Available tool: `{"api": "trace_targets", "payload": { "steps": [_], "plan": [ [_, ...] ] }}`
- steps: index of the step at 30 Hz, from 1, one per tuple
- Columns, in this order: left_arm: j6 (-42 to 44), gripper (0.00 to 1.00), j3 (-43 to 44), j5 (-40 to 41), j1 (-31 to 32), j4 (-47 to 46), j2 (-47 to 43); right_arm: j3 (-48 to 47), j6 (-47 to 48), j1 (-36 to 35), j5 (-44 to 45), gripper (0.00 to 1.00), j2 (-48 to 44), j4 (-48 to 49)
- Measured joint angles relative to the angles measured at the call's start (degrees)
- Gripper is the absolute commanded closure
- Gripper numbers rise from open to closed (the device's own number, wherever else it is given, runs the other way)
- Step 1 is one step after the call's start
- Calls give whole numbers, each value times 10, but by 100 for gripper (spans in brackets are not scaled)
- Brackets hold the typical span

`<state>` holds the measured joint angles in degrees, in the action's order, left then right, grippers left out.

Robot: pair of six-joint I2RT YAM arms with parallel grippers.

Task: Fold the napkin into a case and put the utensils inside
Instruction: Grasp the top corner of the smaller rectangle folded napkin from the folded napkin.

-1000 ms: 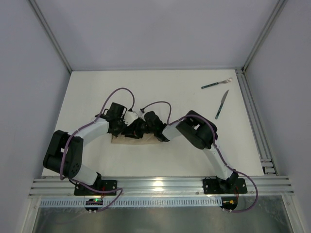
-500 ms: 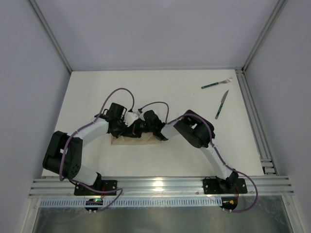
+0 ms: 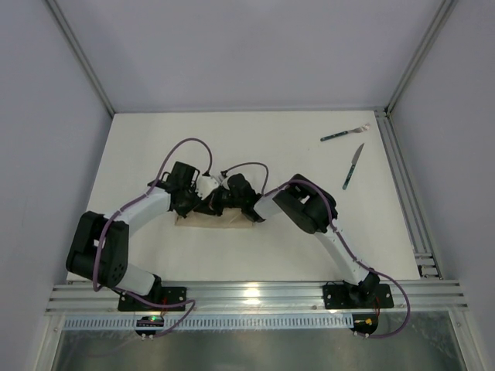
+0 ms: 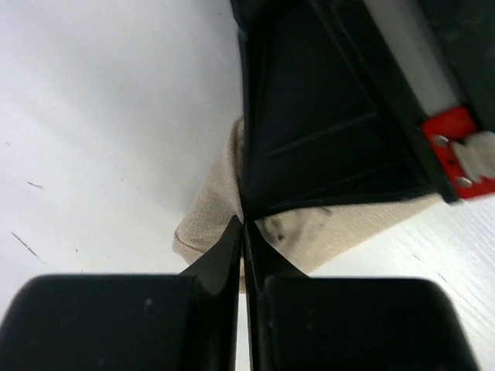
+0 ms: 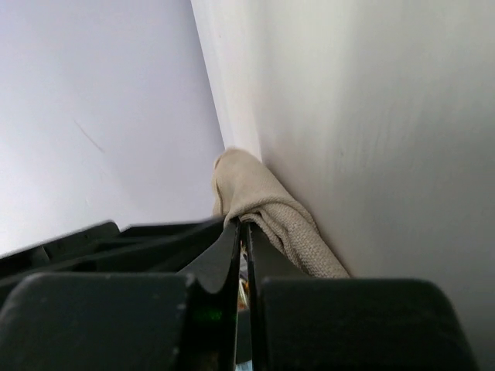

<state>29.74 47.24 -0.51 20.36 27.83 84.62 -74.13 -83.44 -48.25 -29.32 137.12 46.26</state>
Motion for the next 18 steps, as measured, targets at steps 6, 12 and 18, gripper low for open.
{"api": "trace_targets", "payload": {
  "steps": [6,12,18],
  "plan": [
    [6,100,2,-33,1,12,-17,1,-19,0,45,96,1,8],
    [10,100,4,-38,1,10,-15,1,-23,-1,63,96,1,8],
    [11,100,23,-37,-5,3,39,-4,-13,-1,72,75,0,-5]
  ]
}}
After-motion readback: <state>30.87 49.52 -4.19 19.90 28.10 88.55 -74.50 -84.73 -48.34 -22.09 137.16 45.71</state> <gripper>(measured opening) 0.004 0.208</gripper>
